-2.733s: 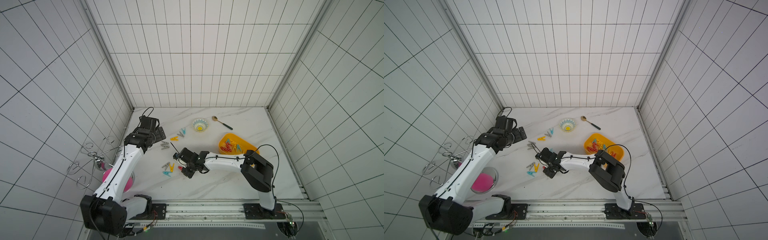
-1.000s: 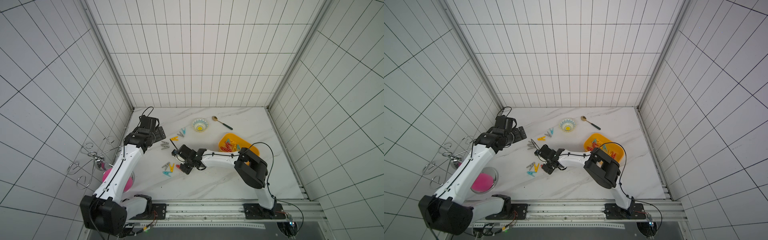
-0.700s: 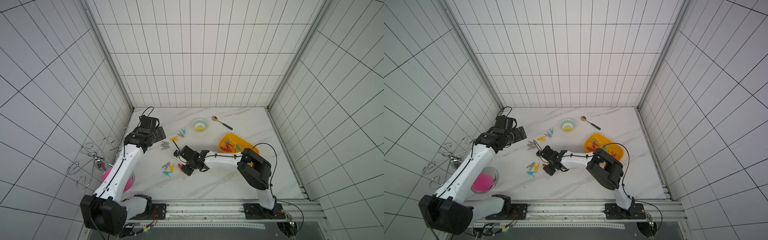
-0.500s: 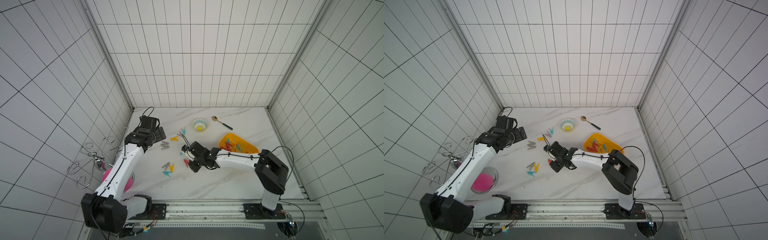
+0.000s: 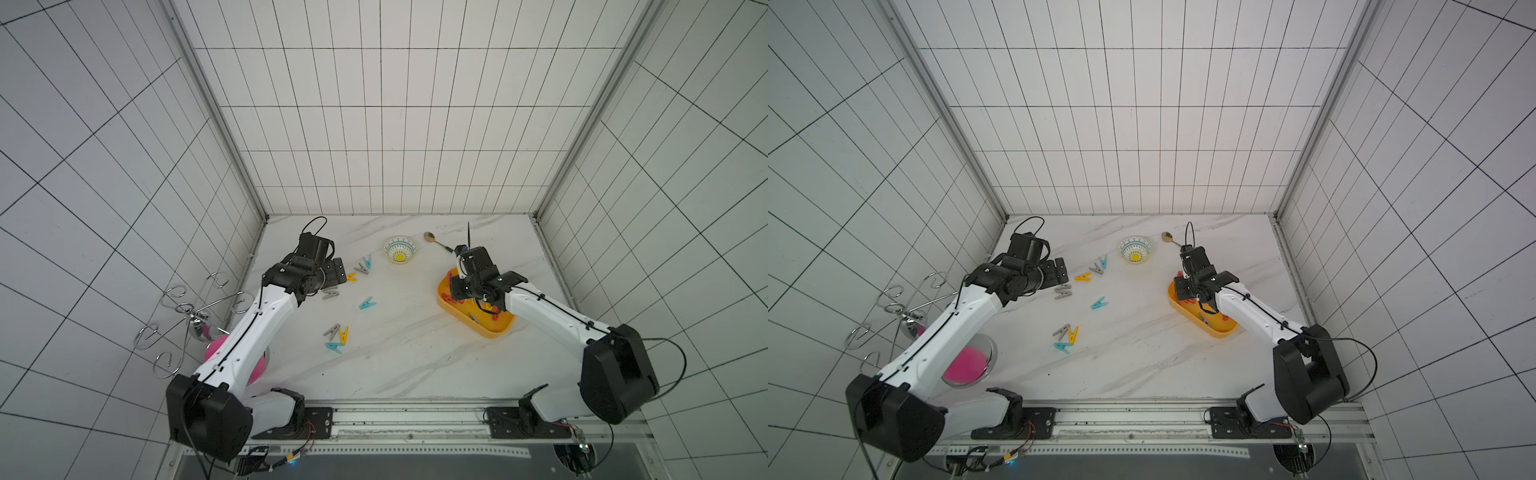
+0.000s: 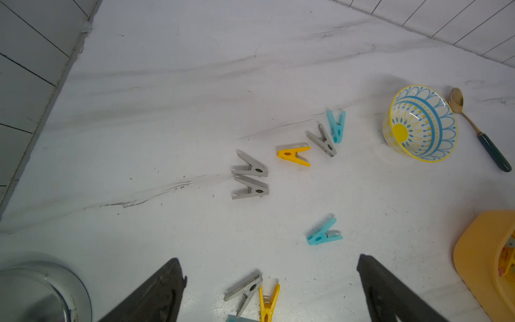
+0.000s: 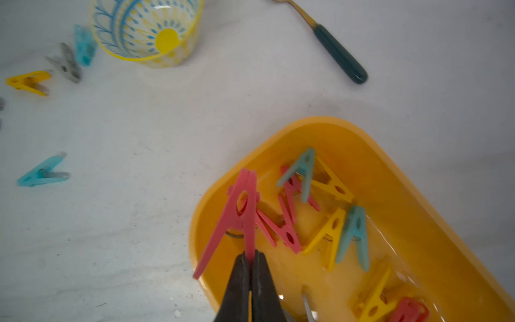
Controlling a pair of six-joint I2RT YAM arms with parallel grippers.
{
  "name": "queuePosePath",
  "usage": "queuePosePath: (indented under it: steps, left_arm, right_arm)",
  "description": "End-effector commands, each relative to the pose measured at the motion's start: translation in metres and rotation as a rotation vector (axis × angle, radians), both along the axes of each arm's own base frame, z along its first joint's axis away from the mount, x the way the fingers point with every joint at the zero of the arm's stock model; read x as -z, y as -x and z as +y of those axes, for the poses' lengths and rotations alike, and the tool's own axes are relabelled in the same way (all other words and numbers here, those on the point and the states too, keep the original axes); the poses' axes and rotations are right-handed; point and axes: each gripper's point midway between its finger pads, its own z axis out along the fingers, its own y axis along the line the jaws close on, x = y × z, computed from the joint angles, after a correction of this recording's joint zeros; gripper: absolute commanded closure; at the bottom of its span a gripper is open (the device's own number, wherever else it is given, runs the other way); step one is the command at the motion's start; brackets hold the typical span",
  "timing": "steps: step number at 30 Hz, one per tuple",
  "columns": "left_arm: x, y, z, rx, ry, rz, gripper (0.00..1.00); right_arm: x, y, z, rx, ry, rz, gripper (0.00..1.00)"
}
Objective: Put the clothespins into the storage box
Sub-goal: Place the clothespin in the storage box, then adjust the storage box at the center of the board.
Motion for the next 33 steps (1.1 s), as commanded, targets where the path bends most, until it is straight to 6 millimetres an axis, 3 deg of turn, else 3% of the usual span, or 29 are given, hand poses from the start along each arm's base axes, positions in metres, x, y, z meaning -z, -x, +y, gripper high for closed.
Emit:
queuePosePath:
  steps: [1, 3, 6, 15, 23, 28, 33]
  left_arm:
    - [0.001, -0.004, -0.009, 0.010, 0.006, -0.006, 0.02]
    - [0.007, -0.002, -0.015, 0.024, 0.017, 0.015, 0.02]
    - [0.015, 0.000, -0.022, 0.038, 0.002, 0.028, 0.02]
    - [0.018, 0.000, -0.020, 0.024, -0.006, 0.030, 0.02]
    - [0.015, -0.002, -0.018, 0.015, -0.021, 0.022, 0.02]
    - [0.011, -0.004, -0.019, 0.014, -0.015, 0.014, 0.02]
    - [0.011, -0.004, -0.020, 0.016, -0.007, 0.016, 0.02]
  right_arm:
    - [0.034, 0.013, -0.047, 0.165, 0.038, 0.122, 0.97]
    - [0.045, 0.013, -0.063, 0.215, 0.037, 0.158, 0.96]
    - [0.060, 0.013, -0.072, 0.238, 0.028, 0.210, 0.96]
    - [0.076, 0.010, -0.062, 0.205, 0.029, 0.277, 0.88]
    - [0.033, 0.010, -0.063, 0.194, 0.046, 0.220, 0.66]
    - [0.006, 0.007, -0.083, 0.222, 0.105, 0.173, 0.58]
    - [-0.002, -0.002, -0.117, 0.313, 0.132, 0.154, 0.51]
